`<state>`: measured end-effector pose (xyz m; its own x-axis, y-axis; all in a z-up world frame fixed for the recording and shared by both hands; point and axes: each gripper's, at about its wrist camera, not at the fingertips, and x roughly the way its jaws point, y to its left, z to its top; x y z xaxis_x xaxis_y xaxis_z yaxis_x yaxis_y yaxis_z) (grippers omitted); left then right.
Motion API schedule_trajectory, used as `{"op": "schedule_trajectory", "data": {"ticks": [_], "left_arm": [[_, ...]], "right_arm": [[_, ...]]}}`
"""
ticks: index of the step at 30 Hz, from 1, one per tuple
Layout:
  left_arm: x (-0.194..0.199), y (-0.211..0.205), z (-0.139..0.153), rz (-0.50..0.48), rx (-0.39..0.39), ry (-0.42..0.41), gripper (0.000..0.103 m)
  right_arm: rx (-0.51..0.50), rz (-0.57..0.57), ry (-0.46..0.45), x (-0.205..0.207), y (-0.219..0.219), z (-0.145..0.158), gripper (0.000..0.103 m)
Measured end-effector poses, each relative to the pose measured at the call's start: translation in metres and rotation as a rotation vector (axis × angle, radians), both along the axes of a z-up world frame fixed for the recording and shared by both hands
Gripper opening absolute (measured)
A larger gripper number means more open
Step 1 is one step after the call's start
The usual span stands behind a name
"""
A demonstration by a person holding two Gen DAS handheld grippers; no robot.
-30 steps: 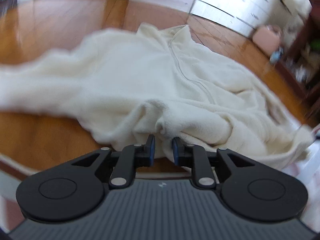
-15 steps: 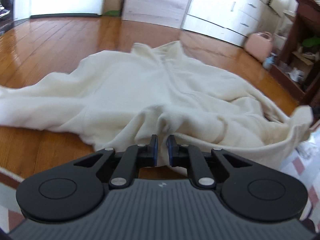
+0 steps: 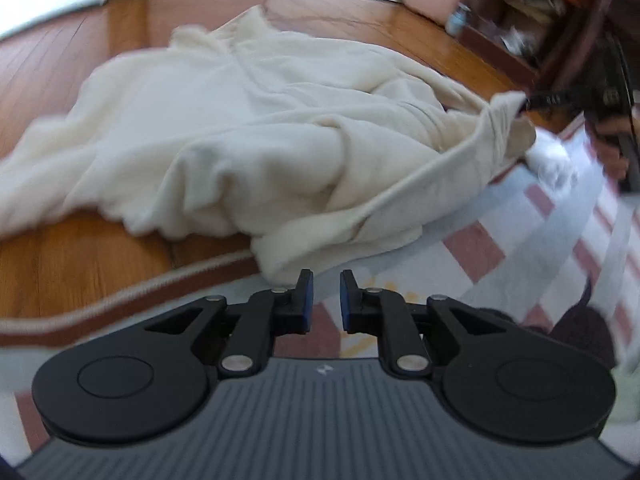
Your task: Fold clothes
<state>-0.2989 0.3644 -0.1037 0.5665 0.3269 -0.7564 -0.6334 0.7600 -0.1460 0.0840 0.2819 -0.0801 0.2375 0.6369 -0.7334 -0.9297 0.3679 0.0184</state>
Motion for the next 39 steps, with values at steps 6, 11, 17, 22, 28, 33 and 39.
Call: {"op": "schedule_trajectory", "data": {"ticks": [6,11,17,22,28,33,39], "left_arm": [[0.03,0.026,-0.023,0.015,0.014,0.058,0.029],[0.029,0.037,-0.033,0.058,-0.078,0.012,0.029],[0.039,0.014,-0.021,0.057,0.083,0.037,0.002],[0.029,-0.003,0.018,0.136,0.204,-0.013,0.002],[-0.03,-0.057,0.137,0.331,0.397,-0.088,0.001],[-0.068,-0.109,0.159,0.441,0.279,-0.051,0.001],[-0.048,-0.121,0.09,0.409,0.214,0.227,0.0]], "right_arm": [[0.045,-0.034,0.069,0.006,-0.02,-0.006,0.007],[0.077,-0.038,0.101,0.006,-0.027,-0.014,0.012],[0.076,-0.119,0.168,0.01,-0.042,-0.034,0.061],[0.033,-0.164,0.242,0.006,-0.046,-0.067,0.014],[0.282,-0.066,0.016,-0.049,-0.071,0.041,0.003],[0.356,0.125,-0.128,-0.093,-0.13,0.121,0.003],[-0.052,0.055,-0.187,-0.116,-0.147,-0.003,0.003]]}}
